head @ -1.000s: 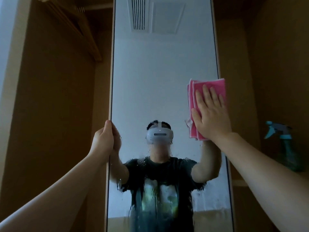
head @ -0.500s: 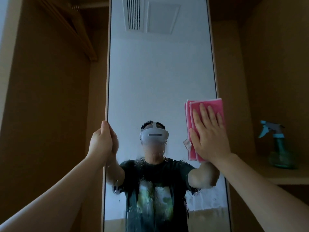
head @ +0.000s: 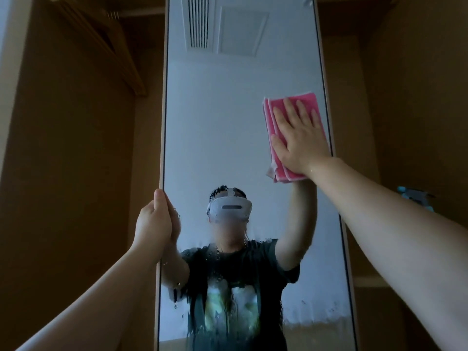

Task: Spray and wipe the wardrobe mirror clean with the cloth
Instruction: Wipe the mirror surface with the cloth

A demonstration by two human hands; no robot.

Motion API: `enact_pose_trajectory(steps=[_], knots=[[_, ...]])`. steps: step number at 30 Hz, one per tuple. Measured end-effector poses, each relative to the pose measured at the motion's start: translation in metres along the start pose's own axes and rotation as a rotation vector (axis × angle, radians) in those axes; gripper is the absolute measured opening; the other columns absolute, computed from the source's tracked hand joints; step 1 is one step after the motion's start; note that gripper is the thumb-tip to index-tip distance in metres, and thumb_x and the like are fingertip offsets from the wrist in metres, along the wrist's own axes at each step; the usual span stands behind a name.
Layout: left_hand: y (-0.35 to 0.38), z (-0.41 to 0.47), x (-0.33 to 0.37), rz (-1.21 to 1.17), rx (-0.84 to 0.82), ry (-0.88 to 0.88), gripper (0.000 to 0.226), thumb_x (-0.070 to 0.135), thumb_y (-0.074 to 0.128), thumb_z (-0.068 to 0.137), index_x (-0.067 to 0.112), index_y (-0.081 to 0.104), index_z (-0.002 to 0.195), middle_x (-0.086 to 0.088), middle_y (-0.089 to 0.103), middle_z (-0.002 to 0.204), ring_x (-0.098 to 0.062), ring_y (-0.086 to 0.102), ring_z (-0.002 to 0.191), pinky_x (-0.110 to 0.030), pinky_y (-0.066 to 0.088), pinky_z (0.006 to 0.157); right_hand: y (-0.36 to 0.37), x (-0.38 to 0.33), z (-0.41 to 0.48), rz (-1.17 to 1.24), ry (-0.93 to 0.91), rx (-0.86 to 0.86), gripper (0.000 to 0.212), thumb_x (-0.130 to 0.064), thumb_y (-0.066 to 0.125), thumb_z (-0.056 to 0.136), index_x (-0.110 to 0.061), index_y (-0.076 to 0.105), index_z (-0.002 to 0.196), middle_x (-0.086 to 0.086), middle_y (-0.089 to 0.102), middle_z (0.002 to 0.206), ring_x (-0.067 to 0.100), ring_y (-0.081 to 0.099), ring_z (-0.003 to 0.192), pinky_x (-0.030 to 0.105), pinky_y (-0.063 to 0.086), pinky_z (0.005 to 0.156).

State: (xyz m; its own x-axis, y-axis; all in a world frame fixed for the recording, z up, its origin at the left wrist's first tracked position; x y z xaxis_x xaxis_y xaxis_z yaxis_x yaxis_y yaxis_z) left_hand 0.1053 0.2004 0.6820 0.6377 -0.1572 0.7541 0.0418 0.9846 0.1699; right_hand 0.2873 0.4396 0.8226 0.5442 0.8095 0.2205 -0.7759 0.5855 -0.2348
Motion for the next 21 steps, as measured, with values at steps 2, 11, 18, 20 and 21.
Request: enact_pose_trajectory(steps=[2, 11, 18, 20, 21], knots=[[0.000, 0.001, -0.001, -0.003, -0.004, 0.004, 0.062, 0.057, 0.025, 0.097, 0.015, 0.063, 0.074, -0.009, 0.067, 0.067, -0.010, 0.063, 0.055, -0.023, 0.040, 0.050, -0.004, 0.000, 0.015, -0.001, 0.004, 0.004, 0.070, -0.054, 0.009, 0.093, -0.023, 0.005, 0.155, 0.007, 0.001, 0.163, 0.033, 0.001, 0.149, 0.047, -0.005, 0.118], [0.004, 0.007, -0.007, 0.012, 0.005, 0.016, 0.060, 0.069, 0.024, 0.085, 0.023, 0.056, 0.062, -0.009, 0.057, 0.052, -0.014, 0.059, 0.046, -0.024, 0.043, 0.047, -0.006, 0.000, 0.024, 0.005, -0.038, 0.015, 0.069, -0.052, 0.011, 0.094, -0.021, 0.006, 0.155, 0.007, 0.005, 0.163, 0.032, 0.002, 0.149, 0.047, -0.002, 0.119], [0.000, 0.005, -0.004, 0.012, -0.008, -0.002, 0.065, 0.061, 0.023, 0.094, 0.016, 0.062, 0.069, -0.002, 0.064, 0.055, -0.003, 0.061, 0.046, -0.022, 0.040, 0.049, -0.002, -0.011, -0.005, 0.008, -0.134, 0.013, 0.066, -0.049, 0.013, 0.097, -0.020, 0.007, 0.156, 0.006, 0.007, 0.163, 0.030, 0.005, 0.150, 0.047, 0.001, 0.121], [-0.001, 0.002, 0.000, 0.011, -0.005, -0.008, 0.064, 0.059, 0.024, 0.096, 0.015, 0.062, 0.069, 0.002, 0.062, 0.049, 0.000, 0.059, 0.043, -0.021, 0.039, 0.049, 0.002, -0.018, -0.023, 0.005, -0.198, 0.004, 0.065, -0.048, 0.017, 0.098, -0.020, 0.008, 0.156, 0.007, 0.009, 0.163, 0.030, 0.006, 0.149, 0.048, 0.003, 0.121], [-0.002, 0.000, 0.002, 0.017, -0.012, -0.011, 0.064, 0.058, 0.024, 0.097, 0.015, 0.062, 0.069, 0.003, 0.061, 0.047, 0.000, 0.059, 0.041, -0.021, 0.040, 0.047, 0.004, -0.022, -0.034, 0.000, -0.230, 0.002, 0.065, -0.047, 0.019, 0.098, -0.020, 0.009, 0.156, 0.007, 0.010, 0.162, 0.030, 0.008, 0.149, 0.048, 0.004, 0.121]])
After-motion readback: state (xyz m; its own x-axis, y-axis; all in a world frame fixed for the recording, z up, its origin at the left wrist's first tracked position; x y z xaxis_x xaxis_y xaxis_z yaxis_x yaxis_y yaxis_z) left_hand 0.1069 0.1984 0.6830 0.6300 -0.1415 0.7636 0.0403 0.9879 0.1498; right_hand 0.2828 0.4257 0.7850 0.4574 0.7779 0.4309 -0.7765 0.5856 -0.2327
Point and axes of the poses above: each hand's wrist, its own z-axis towards the middle knuckle, its own y-axis out of the palm, x = y × z, the point moved 1 cm from there along z, towards the middle knuckle
